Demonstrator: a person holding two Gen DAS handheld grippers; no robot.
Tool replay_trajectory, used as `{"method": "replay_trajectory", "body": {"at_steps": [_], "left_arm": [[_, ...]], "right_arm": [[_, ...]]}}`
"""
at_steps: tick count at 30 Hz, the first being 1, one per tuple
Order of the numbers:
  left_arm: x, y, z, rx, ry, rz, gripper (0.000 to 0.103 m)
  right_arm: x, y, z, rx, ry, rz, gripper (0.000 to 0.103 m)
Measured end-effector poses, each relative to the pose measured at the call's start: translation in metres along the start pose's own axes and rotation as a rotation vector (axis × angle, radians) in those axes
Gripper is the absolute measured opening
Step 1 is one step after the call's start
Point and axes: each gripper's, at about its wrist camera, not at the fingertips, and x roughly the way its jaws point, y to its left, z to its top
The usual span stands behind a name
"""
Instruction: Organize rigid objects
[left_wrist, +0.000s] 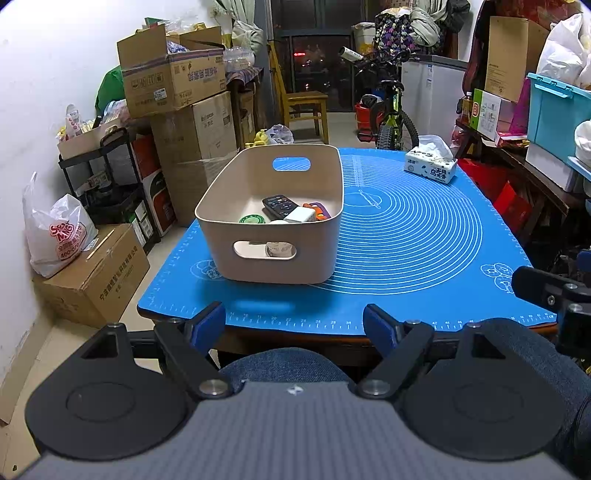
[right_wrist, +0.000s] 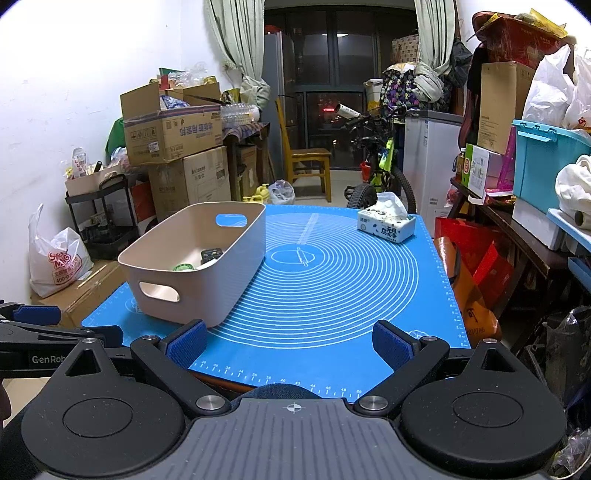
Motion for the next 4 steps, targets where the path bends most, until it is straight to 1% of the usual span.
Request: {"method": "replay_trajectory", "body": {"at_steps": [4], "left_arm": [[0.0002, 0.001, 0.0, 0.012, 0.0, 0.001, 0.084]], "right_arm": [[0.0017, -0.0003, -0.0031, 0.004, 0.005, 0.0, 0.096]]}}
